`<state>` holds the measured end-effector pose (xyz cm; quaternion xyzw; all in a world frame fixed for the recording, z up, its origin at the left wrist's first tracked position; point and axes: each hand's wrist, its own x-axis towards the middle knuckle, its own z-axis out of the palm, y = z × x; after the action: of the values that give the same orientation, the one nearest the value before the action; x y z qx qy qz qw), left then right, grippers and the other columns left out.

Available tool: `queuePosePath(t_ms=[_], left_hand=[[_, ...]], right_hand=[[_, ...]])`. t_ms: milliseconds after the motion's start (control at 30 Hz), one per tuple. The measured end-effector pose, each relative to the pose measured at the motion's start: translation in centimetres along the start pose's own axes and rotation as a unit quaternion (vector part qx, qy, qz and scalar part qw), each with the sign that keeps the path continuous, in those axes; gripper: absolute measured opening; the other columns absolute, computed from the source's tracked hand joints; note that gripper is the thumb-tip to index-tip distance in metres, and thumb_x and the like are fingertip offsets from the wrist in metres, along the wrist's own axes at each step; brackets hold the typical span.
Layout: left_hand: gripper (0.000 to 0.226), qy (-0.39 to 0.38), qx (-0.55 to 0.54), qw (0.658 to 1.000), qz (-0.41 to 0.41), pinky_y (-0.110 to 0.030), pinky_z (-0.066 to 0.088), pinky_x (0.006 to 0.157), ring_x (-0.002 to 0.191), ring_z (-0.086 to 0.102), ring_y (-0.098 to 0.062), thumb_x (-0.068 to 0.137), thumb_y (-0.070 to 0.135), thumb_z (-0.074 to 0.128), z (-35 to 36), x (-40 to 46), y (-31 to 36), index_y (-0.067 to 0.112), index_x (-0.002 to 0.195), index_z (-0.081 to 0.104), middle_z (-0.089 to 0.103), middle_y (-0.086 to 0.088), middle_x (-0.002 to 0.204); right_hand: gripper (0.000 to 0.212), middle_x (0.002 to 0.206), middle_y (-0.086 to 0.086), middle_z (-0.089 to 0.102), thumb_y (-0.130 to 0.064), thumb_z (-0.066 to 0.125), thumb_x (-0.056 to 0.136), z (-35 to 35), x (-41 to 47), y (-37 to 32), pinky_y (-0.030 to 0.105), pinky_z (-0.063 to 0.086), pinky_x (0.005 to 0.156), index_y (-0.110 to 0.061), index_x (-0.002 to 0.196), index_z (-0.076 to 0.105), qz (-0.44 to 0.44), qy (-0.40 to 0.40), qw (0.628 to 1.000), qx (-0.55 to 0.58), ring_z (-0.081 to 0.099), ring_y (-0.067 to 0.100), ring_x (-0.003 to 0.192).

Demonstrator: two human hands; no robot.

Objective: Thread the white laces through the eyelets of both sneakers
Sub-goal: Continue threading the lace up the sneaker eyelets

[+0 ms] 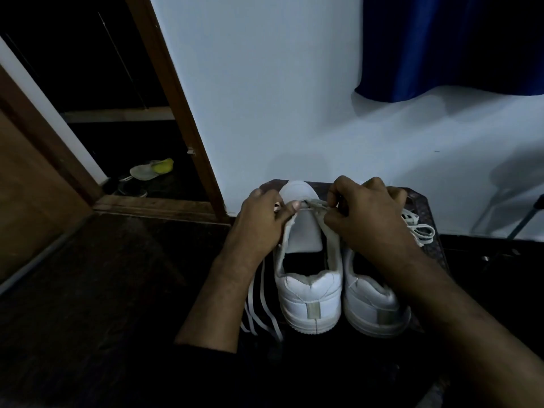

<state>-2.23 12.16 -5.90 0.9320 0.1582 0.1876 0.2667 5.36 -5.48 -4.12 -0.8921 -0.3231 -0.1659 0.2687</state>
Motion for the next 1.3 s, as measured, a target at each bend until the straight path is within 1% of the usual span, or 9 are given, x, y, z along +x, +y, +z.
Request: queuePosePath(t_ms=[367,500,567,600,700,767,1033,1200,1300], left_hand=[[0.038,0.094,-0.072,0.993,0.002,-0.039,0.037,0.077,0.086,0.054,-0.03,0.105,0.039,0.049,0.4,0.5,-0.2,0.027,0.069,0.048,0.053,0.009,0.074],[0.034,0.162,-0.593,0.772,-0.161,-0.033,0.058,0.067,0.063,0.067,-0.02,0.111,0.027,0.044,-1.1,0.7,1.3,0.015,0.081,0.055,0.068,-0.003,0.065],[0.033,0.158,-0.678,0.691,-0.197,-0.032,0.056,0.06,0.048,0.058,-0.015,0.111,0.025,0.043,-1.7,1.1,1.5,0.015,0.081,0.048,0.056,-0.001,0.055],[0.033,0.159,-0.66,0.709,-0.193,-0.034,0.052,0.06,0.045,0.049,-0.014,0.111,0.027,0.044,-1.6,1.2,1.2,0.017,0.079,0.046,0.048,0.001,0.054],[0.034,0.171,-0.324,0.928,-0.076,-0.033,0.041,0.063,0.052,0.039,-0.015,0.105,0.038,0.054,-0.6,0.9,-0.5,0.02,0.077,0.045,0.042,0.004,0.059],[0.027,0.129,-0.123,0.984,0.022,-0.028,0.04,0.058,0.057,0.047,-0.012,0.103,0.036,0.058,0.1,0.4,-0.7,0.017,0.087,0.052,0.05,0.004,0.063],[0.042,0.006,0.016,1.0,-0.007,-0.036,0.045,0.066,0.079,0.06,-0.023,0.1,0.047,0.06,0.0,0.3,-0.6,0.023,0.066,0.054,0.053,0.004,0.073],[0.038,0.086,-0.191,0.977,-0.041,-0.033,0.037,0.065,0.069,0.049,-0.018,0.104,0.028,0.056,0.2,0.7,-0.2,0.01,0.071,0.05,0.051,-0.003,0.07],[0.03,0.143,-0.451,0.876,-0.095,-0.036,0.051,0.07,0.073,0.058,-0.02,0.107,0.024,0.053,-0.6,0.5,1.3,0.001,0.088,0.057,0.063,-0.008,0.076]], right_hand=[[0.013,0.076,-0.007,0.061,-0.024,0.063,0.082,-0.1,0.0,0.1,0.035,0.017,0.082,-0.029,0.092,0.056,0.003,-0.005,1.0,-0.003,0.046,0.02,0.102],[0.014,0.074,-0.009,0.059,-0.024,0.063,0.082,0.0,-0.1,0.1,0.034,0.016,0.081,-0.028,0.093,0.056,0.0,0.001,1.0,-0.005,0.047,0.02,0.101],[0.014,0.073,-0.008,0.06,-0.023,0.063,0.081,0.0,-0.1,0.1,0.033,0.015,0.081,-0.028,0.092,0.056,0.001,0.0,1.0,-0.004,0.047,0.02,0.1],[0.014,0.073,-0.008,0.06,-0.024,0.063,0.081,-0.1,-0.1,0.0,0.033,0.016,0.081,-0.028,0.091,0.055,0.0,0.0,1.0,-0.003,0.048,0.02,0.1],[0.013,0.074,-0.008,0.061,-0.025,0.063,0.081,-0.1,-0.1,0.0,0.035,0.018,0.083,-0.028,0.092,0.056,-0.001,-0.006,1.0,0.002,0.048,0.02,0.1],[0.014,0.075,-0.008,0.061,-0.025,0.063,0.081,-0.1,-0.1,0.0,0.036,0.019,0.084,-0.027,0.093,0.057,-0.002,-0.008,1.0,0.005,0.048,0.02,0.101],[0.013,0.073,-0.008,0.06,-0.026,0.063,0.081,0.0,-0.1,0.1,0.035,0.018,0.084,-0.028,0.092,0.056,0.001,-0.009,1.0,0.008,0.048,0.021,0.101],[0.014,0.075,-0.008,0.06,-0.026,0.063,0.081,-0.2,-0.1,0.0,0.036,0.019,0.085,-0.029,0.092,0.055,0.009,-0.018,1.0,0.009,0.047,0.02,0.102],[0.013,0.075,-0.008,0.06,-0.025,0.063,0.082,-0.3,-0.1,0.0,0.036,0.02,0.086,-0.029,0.093,0.056,0.014,-0.022,1.0,0.006,0.048,0.021,0.102]])
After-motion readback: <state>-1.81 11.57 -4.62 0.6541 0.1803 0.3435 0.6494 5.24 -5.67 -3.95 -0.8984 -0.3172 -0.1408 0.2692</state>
